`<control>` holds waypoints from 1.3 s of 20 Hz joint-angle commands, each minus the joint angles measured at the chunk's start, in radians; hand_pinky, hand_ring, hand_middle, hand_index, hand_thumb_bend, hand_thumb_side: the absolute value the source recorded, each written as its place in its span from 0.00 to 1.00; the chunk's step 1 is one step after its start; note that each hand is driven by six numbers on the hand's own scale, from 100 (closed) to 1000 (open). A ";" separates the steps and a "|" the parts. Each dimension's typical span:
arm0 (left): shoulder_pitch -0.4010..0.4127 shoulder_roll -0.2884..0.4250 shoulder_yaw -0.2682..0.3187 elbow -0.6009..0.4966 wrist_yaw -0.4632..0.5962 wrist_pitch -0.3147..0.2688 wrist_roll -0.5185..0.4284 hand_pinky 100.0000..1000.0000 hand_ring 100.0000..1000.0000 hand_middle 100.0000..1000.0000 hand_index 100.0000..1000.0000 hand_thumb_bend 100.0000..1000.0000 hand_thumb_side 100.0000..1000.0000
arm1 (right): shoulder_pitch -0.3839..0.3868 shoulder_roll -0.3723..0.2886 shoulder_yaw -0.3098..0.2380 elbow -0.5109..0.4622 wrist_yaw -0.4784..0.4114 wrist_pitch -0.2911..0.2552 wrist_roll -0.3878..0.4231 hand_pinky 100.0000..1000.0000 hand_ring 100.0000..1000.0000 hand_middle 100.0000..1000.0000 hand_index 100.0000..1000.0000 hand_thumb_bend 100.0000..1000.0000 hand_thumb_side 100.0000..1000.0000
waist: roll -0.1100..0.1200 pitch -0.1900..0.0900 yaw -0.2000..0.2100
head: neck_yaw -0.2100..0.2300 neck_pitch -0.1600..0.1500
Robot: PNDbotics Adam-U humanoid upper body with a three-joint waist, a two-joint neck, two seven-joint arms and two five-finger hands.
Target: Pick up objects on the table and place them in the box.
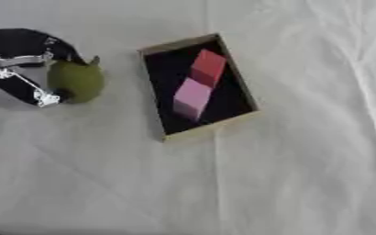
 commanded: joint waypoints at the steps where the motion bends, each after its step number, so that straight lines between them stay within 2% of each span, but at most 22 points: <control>1: -0.022 0.009 0.019 0.009 -0.024 -0.264 -0.205 0.71 0.68 0.52 0.73 0.10 0.32 | -0.008 -0.020 -0.017 -0.002 -0.011 0.002 0.003 0.88 0.81 0.74 0.79 0.00 0.47 | 0.001 -0.019 -0.002 | 0.004 -0.009; 2: -0.024 0.007 0.021 0.011 -0.031 -0.264 -0.181 0.71 0.68 0.52 0.73 0.10 0.32 | -0.007 -0.020 -0.017 -0.002 -0.011 0.001 0.004 0.88 0.81 0.74 0.79 0.00 0.47 | 0.001 -0.019 -0.003 | 0.004 -0.009; 5: -0.030 0.000 0.022 -0.005 -0.045 -0.264 -0.084 0.58 0.56 0.44 0.63 0.08 0.29 | -0.006 -0.019 -0.018 -0.001 -0.014 0.002 0.005 0.88 0.81 0.74 0.79 0.00 0.47 | 0.000 -0.019 -0.004 | 0.002 -0.009; 8: -0.030 -0.002 0.020 -0.034 -0.044 -0.264 0.033 0.54 0.52 0.41 0.60 0.06 0.27 | -0.005 -0.018 -0.019 0.000 -0.016 0.003 0.007 0.88 0.81 0.74 0.79 0.00 0.47 | 0.000 -0.020 -0.003 | -0.003 -0.010; 10: -0.030 0.000 0.022 -0.066 -0.031 -0.264 0.114 0.51 0.49 0.39 0.57 0.07 0.24 | -0.004 -0.017 -0.020 0.000 -0.017 0.005 0.008 0.88 0.81 0.74 0.79 0.00 0.47 | 0.001 -0.021 -0.002 | -0.007 -0.013; 11: -0.032 0.000 0.024 -0.086 -0.019 -0.264 0.156 0.48 0.46 0.37 0.54 0.11 0.22 | -0.003 -0.016 -0.021 0.000 -0.019 0.005 0.007 0.88 0.81 0.74 0.79 0.00 0.47 | 0.002 -0.022 -0.002 | -0.009 -0.014; 15: -0.049 -0.004 0.029 -0.152 0.030 -0.264 0.290 0.45 0.41 0.33 0.48 0.13 0.17 | 0.000 -0.017 -0.022 -0.001 -0.023 0.007 0.006 0.88 0.81 0.74 0.79 0.00 0.47 | 0.004 -0.027 0.000 | -0.016 -0.015; 19: -0.085 -0.026 0.008 -0.182 0.063 -0.264 0.324 0.44 0.41 0.32 0.47 0.12 0.16 | 0.001 -0.018 -0.023 -0.002 -0.025 0.008 0.003 0.88 0.81 0.74 0.79 0.00 0.47 | 0.007 -0.030 0.001 | -0.016 -0.014; 26: -0.151 -0.126 -0.016 -0.216 0.122 -0.264 0.292 0.43 0.40 0.31 0.45 0.14 0.13 | 0.001 -0.014 -0.023 -0.004 -0.027 0.013 0.005 0.88 0.81 0.74 0.79 0.00 0.47 | 0.008 -0.033 0.001 | -0.018 -0.002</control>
